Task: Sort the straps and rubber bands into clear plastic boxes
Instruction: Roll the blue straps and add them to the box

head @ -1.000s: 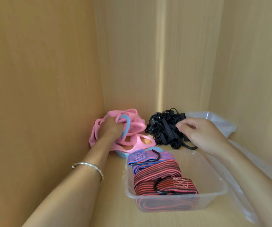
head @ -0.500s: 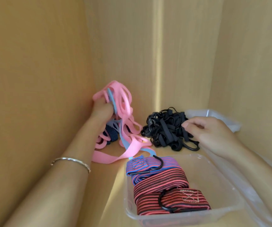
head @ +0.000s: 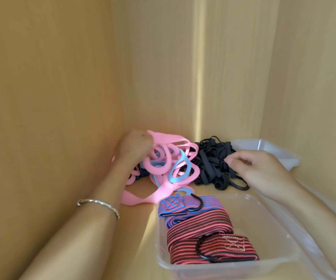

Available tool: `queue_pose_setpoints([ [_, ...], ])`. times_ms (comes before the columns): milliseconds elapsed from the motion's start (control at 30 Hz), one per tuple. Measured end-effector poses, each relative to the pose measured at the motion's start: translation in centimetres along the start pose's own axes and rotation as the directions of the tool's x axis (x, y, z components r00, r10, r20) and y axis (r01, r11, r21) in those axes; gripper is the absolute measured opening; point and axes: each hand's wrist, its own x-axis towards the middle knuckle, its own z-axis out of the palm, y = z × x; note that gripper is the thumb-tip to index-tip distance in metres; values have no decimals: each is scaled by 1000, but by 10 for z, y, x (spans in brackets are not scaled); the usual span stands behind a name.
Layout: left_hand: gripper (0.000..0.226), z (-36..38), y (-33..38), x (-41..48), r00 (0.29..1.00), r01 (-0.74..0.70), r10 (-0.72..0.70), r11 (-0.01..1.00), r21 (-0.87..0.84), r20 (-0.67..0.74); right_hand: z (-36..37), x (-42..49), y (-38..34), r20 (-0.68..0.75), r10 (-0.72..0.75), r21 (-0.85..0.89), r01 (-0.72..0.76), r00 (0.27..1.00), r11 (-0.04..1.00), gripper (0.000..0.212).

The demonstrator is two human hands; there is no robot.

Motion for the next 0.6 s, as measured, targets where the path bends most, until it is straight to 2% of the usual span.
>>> queue_pose_setpoints([
  [33, 29, 0, -6, 1, 992, 42, -42, 999, -3, -119, 0, 0, 0, 2, 0, 3, 0, 1000, 1000, 16],
  [67, 27, 1, -13, 2, 982, 79, -80, 997, -16, -173, 0, 0, 0, 4, 0, 7, 0, 1000, 1000, 16],
  [167, 24, 15, -37, 8, 964, 160, -169, 985, -58, -207, 1, 0, -1, 11, 3, 16, -3, 1000, 1000, 16],
  [233, 21, 21, -45, 10, 968, 192, -201, 979, -73, -151, 1, 0, -1, 11, -2, 19, 2, 1000, 1000, 16],
  [300, 19, 22, -44, 5, 982, 179, -178, 984, 12, -62, 2, 1, 0, 15, -9, 20, 9, 1000, 1000, 17],
  [367, 26, 27, -45, 3, 986, 165, -165, 981, 103, -6, 3, 2, 2, 21, -19, 17, 18, 1000, 1000, 18],
  [433, 31, 31, -46, 3, 982, 165, -174, 979, 122, 71, 6, 2, 3, 31, -29, -2, 29, 999, 1000, 19],
  [500, 40, 39, -52, 14, 957, 171, -185, 982, 82, 223, 8, 3, 3, 34, -37, -16, 38, 999, 999, 19],
  [533, 45, 43, -55, 21, 948, 184, -185, 983, 29, 258, 9, 3, 3, 40, -43, -26, 44, 998, 999, 19],
  [600, 38, 44, -53, 24, 939, 235, -206, 969, -77, 274, 10, 3, 3, 61, -51, -35, 53, 997, 998, 19],
])
